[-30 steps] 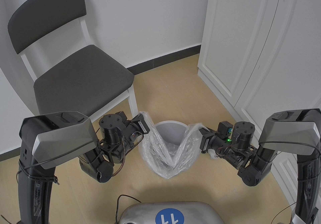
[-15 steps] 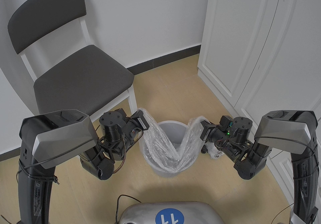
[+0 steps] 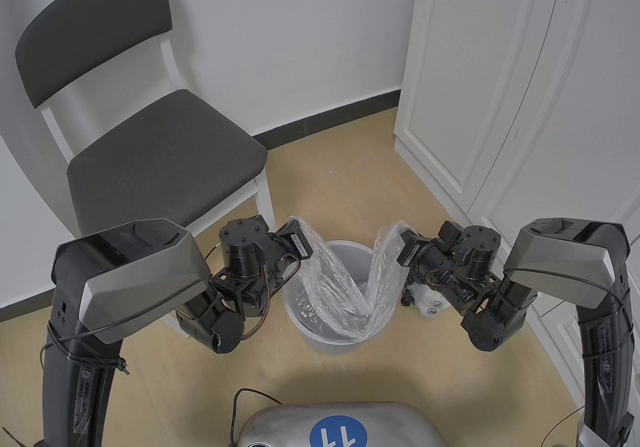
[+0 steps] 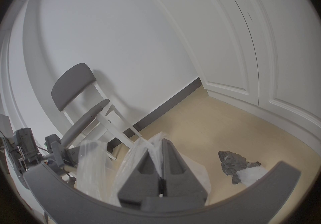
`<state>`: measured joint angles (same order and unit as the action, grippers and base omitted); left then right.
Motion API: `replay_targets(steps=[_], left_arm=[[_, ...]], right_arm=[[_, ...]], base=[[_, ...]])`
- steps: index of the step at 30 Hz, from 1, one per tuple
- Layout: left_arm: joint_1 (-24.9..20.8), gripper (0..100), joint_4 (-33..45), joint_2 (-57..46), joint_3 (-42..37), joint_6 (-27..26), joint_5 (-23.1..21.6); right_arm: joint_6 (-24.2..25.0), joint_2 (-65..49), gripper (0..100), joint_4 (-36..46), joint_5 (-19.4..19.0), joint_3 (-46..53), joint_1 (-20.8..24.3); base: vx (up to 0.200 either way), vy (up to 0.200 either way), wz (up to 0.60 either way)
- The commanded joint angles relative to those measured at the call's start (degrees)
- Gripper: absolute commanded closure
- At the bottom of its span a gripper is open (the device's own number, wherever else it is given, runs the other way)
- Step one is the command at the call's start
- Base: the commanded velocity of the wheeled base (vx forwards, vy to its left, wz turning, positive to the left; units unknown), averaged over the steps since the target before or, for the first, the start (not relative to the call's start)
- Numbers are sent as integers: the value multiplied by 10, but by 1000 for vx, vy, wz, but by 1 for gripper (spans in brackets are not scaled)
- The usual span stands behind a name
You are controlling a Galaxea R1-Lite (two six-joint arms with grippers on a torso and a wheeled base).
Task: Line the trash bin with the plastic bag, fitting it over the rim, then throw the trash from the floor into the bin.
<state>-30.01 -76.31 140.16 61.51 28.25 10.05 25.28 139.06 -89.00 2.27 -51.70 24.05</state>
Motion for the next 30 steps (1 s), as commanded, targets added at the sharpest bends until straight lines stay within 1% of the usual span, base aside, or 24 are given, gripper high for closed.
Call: replay_targets(steps=[1,3,4,6,8,10,14,20,26,30], left_arm=[[-16,100,27,9,36,0,0],[-26,100,42,9,50,-1,-1],[-27,100,43,9,52,-1,-1],[-38,100,57,10,69,-1,-3],[-39,100,59,10,69,-1,-3],[-48,100,74,13,92,-1,-3],[-54,100,83,14,99,0,-6],[-51,100,82,39,112,1,-5],[-29,100,84,53,131,1,-5],[-22,100,84,48,131,2,-3]], right_arm=[[6,-6,100,-10,0,1,11],[7,-15,100,-10,2,6,33],[7,-16,100,-10,3,8,36],[14,-22,100,-10,12,14,67],[14,-23,100,-10,12,14,70],[20,-30,100,-10,20,15,122],[20,-24,100,-10,25,15,148],[21,8,100,-10,20,2,141],[29,81,100,-10,20,-64,117],[28,104,100,-10,23,-101,99]], base=[[0,0,0],[0,0,0],[0,0,0],[0,0,0],[0,0,0],[0,0,0],[0,0,0],[0,0,0],[0,0,0],[0,0,0]])
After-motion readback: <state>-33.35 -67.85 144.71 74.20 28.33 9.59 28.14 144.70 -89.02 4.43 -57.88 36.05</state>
